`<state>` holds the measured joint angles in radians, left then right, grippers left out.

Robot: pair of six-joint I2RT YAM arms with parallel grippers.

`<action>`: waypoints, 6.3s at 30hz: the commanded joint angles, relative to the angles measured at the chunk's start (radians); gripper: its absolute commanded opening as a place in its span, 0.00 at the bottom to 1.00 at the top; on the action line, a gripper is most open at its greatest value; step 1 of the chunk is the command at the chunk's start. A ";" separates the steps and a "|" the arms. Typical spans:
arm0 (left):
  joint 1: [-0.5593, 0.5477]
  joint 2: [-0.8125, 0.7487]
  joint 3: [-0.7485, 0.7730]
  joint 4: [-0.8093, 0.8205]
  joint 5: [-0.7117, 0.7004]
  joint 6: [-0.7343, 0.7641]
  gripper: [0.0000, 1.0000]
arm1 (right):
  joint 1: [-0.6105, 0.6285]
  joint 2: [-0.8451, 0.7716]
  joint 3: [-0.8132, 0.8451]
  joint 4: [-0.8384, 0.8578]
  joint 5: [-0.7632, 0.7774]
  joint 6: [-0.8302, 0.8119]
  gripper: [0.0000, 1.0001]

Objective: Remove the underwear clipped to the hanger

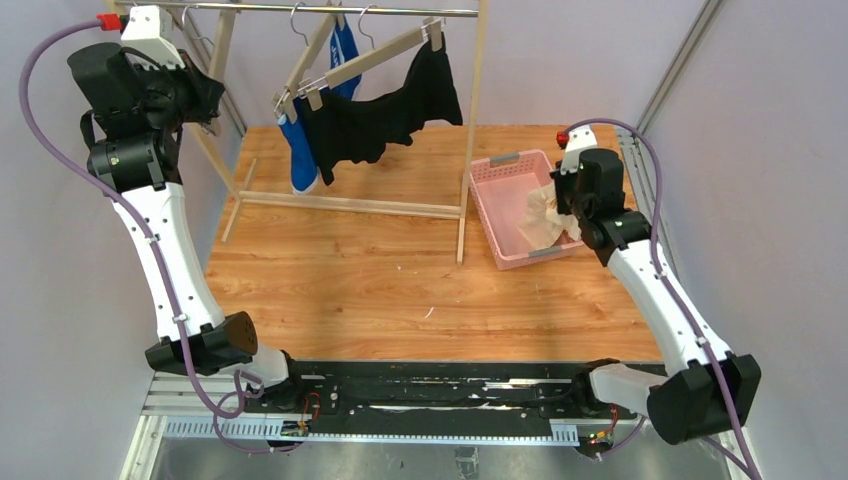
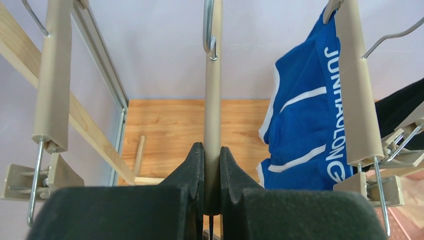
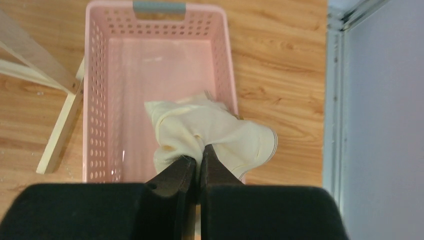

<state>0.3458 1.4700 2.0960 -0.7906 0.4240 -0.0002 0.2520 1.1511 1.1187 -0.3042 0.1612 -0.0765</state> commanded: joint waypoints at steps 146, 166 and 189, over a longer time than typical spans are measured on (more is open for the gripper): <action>-0.212 0.197 0.161 0.077 0.161 0.179 0.44 | 0.008 -0.116 -0.217 0.163 -0.380 0.097 0.79; -0.246 0.220 0.101 0.105 0.150 0.175 0.09 | 0.030 -0.113 -0.240 0.186 -0.377 0.084 0.79; -0.247 0.088 -0.004 0.302 0.065 0.064 0.00 | 0.029 -0.136 -0.261 0.184 -0.358 0.084 0.79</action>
<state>0.1024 1.6188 2.0998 -0.5709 0.5125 0.0742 0.2684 1.0405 0.8734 -0.1387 -0.2092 0.0200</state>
